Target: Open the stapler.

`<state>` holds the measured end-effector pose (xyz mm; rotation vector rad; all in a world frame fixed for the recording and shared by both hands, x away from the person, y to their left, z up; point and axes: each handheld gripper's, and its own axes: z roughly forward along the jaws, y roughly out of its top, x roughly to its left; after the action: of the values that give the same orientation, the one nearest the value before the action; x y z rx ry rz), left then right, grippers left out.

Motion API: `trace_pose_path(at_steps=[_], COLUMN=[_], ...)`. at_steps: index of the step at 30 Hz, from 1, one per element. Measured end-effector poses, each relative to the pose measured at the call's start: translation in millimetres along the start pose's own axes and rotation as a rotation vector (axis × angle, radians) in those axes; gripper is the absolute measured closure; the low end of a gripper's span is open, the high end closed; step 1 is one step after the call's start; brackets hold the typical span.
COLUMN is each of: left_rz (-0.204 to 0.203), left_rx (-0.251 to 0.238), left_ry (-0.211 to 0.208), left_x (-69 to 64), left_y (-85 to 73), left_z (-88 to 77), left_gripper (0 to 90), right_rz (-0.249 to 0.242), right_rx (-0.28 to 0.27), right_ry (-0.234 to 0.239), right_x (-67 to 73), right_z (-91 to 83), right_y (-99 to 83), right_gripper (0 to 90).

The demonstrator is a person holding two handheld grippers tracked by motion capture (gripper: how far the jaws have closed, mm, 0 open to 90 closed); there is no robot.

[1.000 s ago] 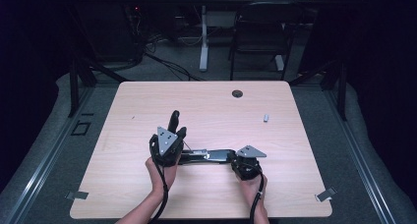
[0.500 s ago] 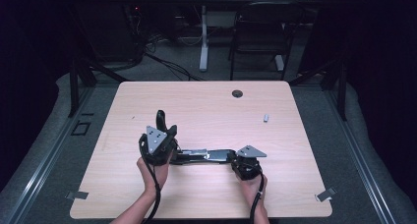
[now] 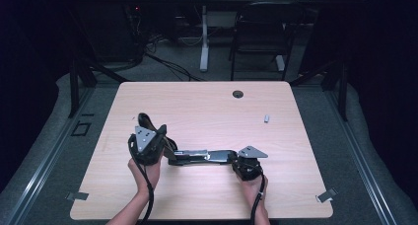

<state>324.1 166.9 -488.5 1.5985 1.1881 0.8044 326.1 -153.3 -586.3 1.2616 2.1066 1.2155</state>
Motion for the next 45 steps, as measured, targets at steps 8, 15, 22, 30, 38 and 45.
trace_pose_path(at_steps=[8, 15, 22, 30, 38, 45], left_rz=[0.007, 0.014, 0.055, 0.177, 0.19, 0.178], left_rx=[0.041, 0.058, 0.137, 0.31, 0.393, 0.455], left_ry=[0.002, -0.03, -0.174, -0.373, -0.431, -0.437], left_x=[5.4, 6.0, -9.2, -27.2, -11.7, 3.1], left_y=[-8.9, -6.0, -2.3, -4.8, -12.1, -16.6], left_z=[2.9, 0.6, -1.0, -7.5, -17.3, -27.4], left_gripper=[90.0, 90.0, 81.6, 40.7, 28.6, 19.9], right_rz=[0.002, 0.009, 0.01, 0.056, 0.076, 0.094], right_rx=[0.001, -0.002, 0.009, 0.016, 0.024, 0.056], right_ry=[0.001, 0.001, 0.007, 0.04, 0.068, 0.08], right_x=[0.1, -0.2, -2.1, -8.1, -10.7, -13.0], right_z=[0.1, 0.1, -0.5, -0.9, -0.6, -0.6], right_y=[0.1, 0.0, 0.4, 1.1, 2.9, 8.7], right_gripper=[90.0, 90.0, 90.0, 90.0, 84.6, 68.9])
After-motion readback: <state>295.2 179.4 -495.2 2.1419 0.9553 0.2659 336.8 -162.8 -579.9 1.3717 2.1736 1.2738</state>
